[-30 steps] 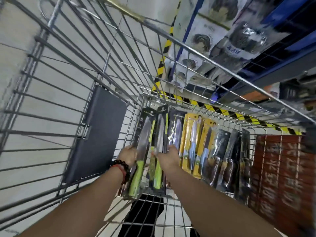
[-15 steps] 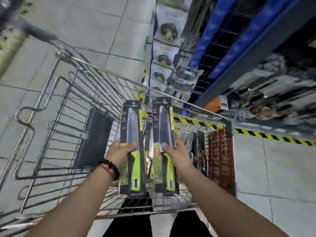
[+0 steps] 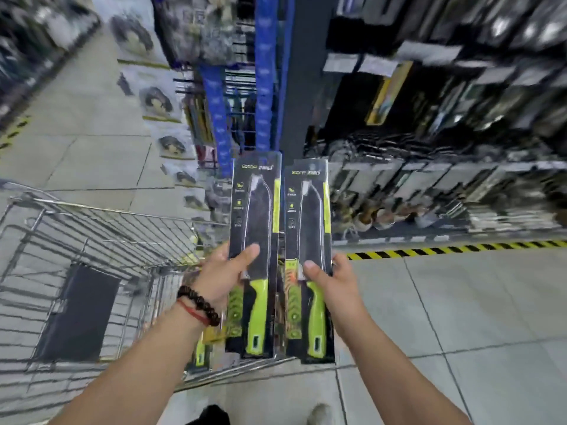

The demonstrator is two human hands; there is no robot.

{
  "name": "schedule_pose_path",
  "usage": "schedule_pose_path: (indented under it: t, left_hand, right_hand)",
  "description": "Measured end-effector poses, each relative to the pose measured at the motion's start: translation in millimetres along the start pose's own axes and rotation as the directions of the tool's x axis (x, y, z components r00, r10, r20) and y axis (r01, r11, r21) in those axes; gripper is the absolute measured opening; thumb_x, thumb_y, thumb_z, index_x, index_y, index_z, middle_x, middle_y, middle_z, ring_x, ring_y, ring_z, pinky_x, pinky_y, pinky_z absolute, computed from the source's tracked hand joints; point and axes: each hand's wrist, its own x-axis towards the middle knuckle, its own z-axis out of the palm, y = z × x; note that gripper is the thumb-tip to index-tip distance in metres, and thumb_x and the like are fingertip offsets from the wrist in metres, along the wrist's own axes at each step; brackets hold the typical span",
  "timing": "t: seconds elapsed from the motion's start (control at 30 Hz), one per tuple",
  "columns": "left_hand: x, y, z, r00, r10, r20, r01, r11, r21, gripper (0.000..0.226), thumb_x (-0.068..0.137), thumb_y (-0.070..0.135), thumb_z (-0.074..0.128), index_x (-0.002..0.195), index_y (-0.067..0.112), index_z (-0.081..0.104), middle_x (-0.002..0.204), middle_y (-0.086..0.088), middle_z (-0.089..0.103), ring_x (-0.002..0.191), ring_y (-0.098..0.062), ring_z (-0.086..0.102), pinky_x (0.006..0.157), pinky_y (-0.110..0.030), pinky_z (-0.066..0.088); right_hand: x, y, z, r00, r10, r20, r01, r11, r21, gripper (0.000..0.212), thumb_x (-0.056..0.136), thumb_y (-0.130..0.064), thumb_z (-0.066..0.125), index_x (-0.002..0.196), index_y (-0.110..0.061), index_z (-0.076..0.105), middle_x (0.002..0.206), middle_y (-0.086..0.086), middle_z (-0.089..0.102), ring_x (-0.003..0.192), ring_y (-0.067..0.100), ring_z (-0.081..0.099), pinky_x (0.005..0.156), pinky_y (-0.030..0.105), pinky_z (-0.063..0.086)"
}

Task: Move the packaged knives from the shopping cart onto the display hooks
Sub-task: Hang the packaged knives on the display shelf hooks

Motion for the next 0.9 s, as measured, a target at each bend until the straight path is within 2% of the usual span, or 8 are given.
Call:
schedule_pose_path:
  t: [0.1, 0.2, 0.27, 0.33, 0.4, 0.5, 0.63, 0.9]
  left_hand:
    - [-38, 25, 82, 0.997, -0.006, 0.075, 0.007, 1.000, -0.018, 0.054, 0.097, 0.021, 0.054, 0.142, -0.002, 0.035, 0.080, 0.014, 0.056, 0.055, 0.016, 0.049, 0.069, -0.008, 0.042]
    - [-20, 7, 132, 0.989, 0.104, 0.103, -0.099, 0.994, -0.055, 0.052, 0.085, 0.042, 0.069, 0.124, 0.011, 0.052, 0.100, 0.010, 0.059, 0.079, 0.017, 0.059, 0.080, -0.008, 0.047]
    - [-28, 10, 166, 0.983, 0.128, 0.130, -0.128, 0.992, -0.012, 0.061, 0.075, 0.056, 0.074, 0.116, 0.016, 0.054, 0.112, 0.007, 0.063, 0.101, 0.002, 0.059, 0.096, -0.025, 0.045]
    - [-36, 11, 195, 0.976, 0.170, 0.138, -0.168, 0.985, -0.031, 0.026, 0.085, 0.041, 0.069, 0.092, 0.022, 0.053, 0.082, 0.015, 0.064, 0.080, 0.000, 0.059, 0.082, -0.028, 0.047]
    - [-42, 12, 221, 0.963, 0.219, 0.154, -0.222, 0.975, 0.003, 0.028, 0.084, 0.037, 0.069, 0.079, 0.017, 0.051, 0.064, 0.009, 0.061, 0.064, -0.005, 0.059, 0.072, -0.035, 0.051]
    - [-53, 21, 254, 0.952, 0.248, 0.182, -0.265, 0.961, 0.078, 0.031, 0.091, 0.025, 0.064, 0.068, 0.019, 0.044, 0.043, 0.021, 0.055, 0.048, 0.008, 0.056, 0.064, -0.022, 0.049]
    - [-47, 26, 276, 0.942, 0.248, 0.227, -0.273, 0.958, 0.086, 0.004, 0.091, 0.020, 0.064, 0.091, 0.018, 0.067, 0.091, 0.001, 0.074, 0.088, -0.015, 0.069, 0.079, -0.029, 0.054]
    - [4, 29, 298, 0.963, 0.170, 0.211, -0.174, 0.985, 0.003, 0.017, 0.090, 0.017, 0.064, 0.106, 0.011, 0.068, 0.096, -0.006, 0.076, 0.087, -0.022, 0.072, 0.072, -0.033, 0.055]
  right_hand:
    - [-10, -20, -63, 0.995, -0.095, -0.032, 0.095, 0.995, 0.020, 0.022, 0.087, -0.010, 0.070, 0.102, -0.022, 0.061, 0.096, -0.005, 0.075, 0.091, 0.011, 0.071, 0.084, 0.031, 0.053]
    - [-20, -39, -122, 0.984, -0.167, -0.068, 0.168, 0.986, 0.014, 0.023, 0.086, -0.011, 0.071, 0.100, -0.026, 0.060, 0.099, -0.005, 0.074, 0.094, 0.011, 0.070, 0.088, 0.033, 0.053]
    - [-25, -47, -160, 0.973, -0.211, -0.097, 0.213, 0.977, 0.009, 0.024, 0.086, -0.013, 0.071, 0.101, -0.028, 0.060, 0.102, -0.003, 0.074, 0.096, 0.014, 0.070, 0.090, 0.036, 0.054]
    - [-29, -53, -193, 0.962, -0.238, -0.133, 0.241, 0.970, 0.011, 0.023, 0.086, -0.015, 0.071, 0.099, -0.031, 0.061, 0.100, -0.006, 0.073, 0.095, 0.012, 0.070, 0.089, 0.037, 0.054]
    - [-32, -60, -219, 0.956, -0.250, -0.157, 0.255, 0.967, 0.017, 0.022, 0.087, -0.014, 0.070, 0.098, -0.031, 0.060, 0.096, -0.013, 0.073, 0.091, 0.005, 0.069, 0.087, 0.032, 0.054]
    - [-32, -69, -254, 0.943, -0.267, -0.201, 0.278, 0.960, 0.028, 0.023, 0.088, -0.011, 0.068, 0.102, -0.028, 0.062, 0.102, -0.006, 0.074, 0.096, 0.013, 0.070, 0.092, 0.041, 0.053]
    - [-16, -73, -278, 0.925, -0.286, -0.250, 0.307, 0.951, 0.046, 0.024, 0.086, -0.005, 0.068, 0.101, -0.022, 0.063, 0.099, -0.004, 0.075, 0.093, 0.015, 0.070, 0.090, 0.042, 0.053]
    - [45, -78, -285, 0.955, -0.201, -0.216, 0.216, 0.975, 0.047, 0.028, 0.086, -0.005, 0.069, 0.107, -0.023, 0.063, 0.100, -0.003, 0.075, 0.094, 0.017, 0.071, 0.090, 0.044, 0.055]
